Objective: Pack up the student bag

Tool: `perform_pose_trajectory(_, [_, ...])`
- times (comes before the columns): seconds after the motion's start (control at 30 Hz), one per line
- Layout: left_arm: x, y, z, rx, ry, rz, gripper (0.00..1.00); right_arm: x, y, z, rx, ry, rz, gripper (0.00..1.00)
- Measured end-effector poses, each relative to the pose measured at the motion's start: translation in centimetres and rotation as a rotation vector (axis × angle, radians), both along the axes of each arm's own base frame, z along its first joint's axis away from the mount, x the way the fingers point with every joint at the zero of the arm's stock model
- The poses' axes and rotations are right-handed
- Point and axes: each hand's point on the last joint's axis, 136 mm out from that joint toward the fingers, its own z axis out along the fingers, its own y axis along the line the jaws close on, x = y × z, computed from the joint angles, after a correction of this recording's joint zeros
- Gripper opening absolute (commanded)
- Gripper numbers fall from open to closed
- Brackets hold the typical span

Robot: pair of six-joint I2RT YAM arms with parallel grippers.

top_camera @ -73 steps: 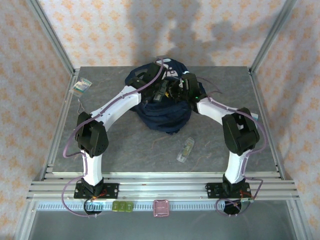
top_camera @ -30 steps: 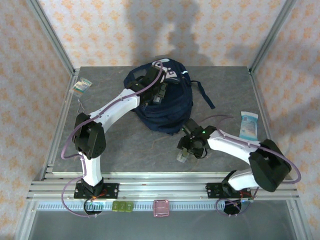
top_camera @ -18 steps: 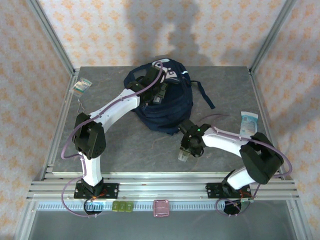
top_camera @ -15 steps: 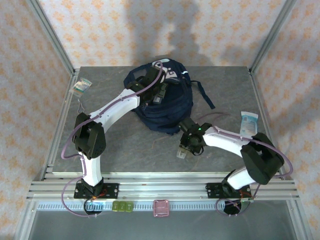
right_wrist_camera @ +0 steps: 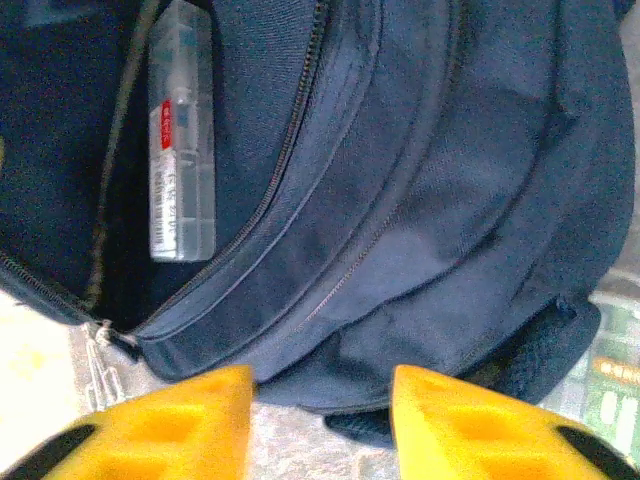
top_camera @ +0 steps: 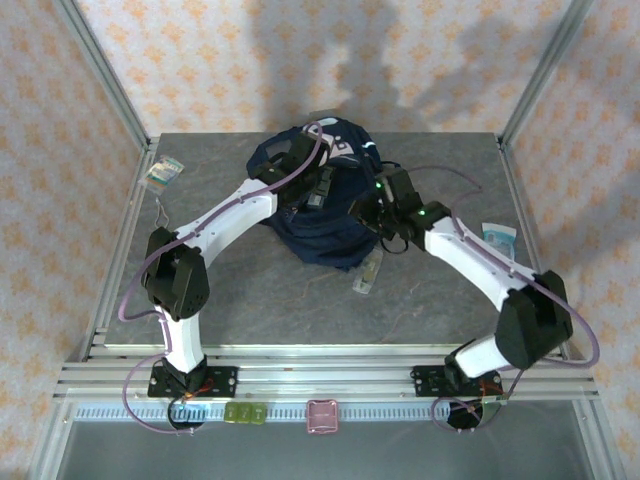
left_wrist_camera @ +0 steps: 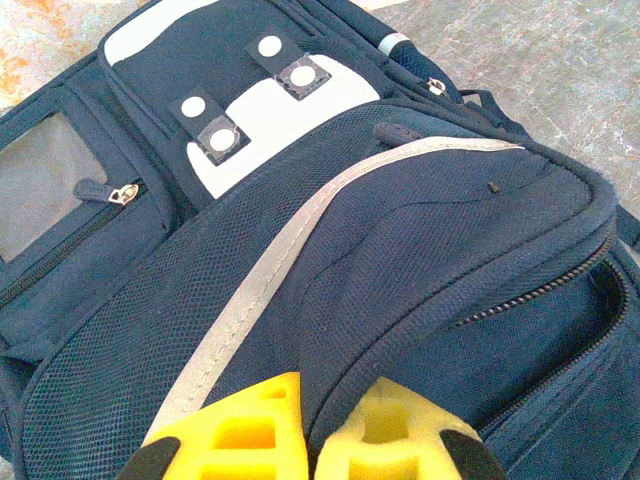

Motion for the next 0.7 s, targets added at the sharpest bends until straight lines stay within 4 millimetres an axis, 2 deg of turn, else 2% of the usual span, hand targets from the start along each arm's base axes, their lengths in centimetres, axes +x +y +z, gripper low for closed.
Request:
perform_pose_trajectory(0.1, [0.0,0.0,0.0,-0.002,0.001,0.002,0.0,-0.6,-0.5,-2.8,-0.069,0.065,0.009,0.61])
perform_pose_trajectory(0.2, [-0.2,0.2,-0.2,0.002,0.004,0.004,0.0,-2.7,-1.9,-5.4,-0.169,0.129,0.011,0.69])
perform_pose_trajectory(0.37, [-0.1,0.3,-0.2,0.009,-0.002,0.008,0.0,-7.6,-2.9,-8.7,-0.283,0.212,0.059,0.7])
perform_pose_trajectory(0.47, [-0.1,0.3,-0.2,0.01,-0.004,0.007,0.0,-9.8,-3.2,-10.6,-0.317,0.261,0.084,0.71])
perform_pose_trajectory(0.53, [-0.1,0.3,-0.2,0.012,-0.004,0.006,0.0,-10.6,-3.2,-11.6,-0.335,0.287,0.094,0.71])
perform_pose_trajectory(0.7, [-0.1,0.3,-0.2,0.012,-0.004,0.006,0.0,-10.8,-2.7,-13.4,-0.366,0.321,0.104,0.7])
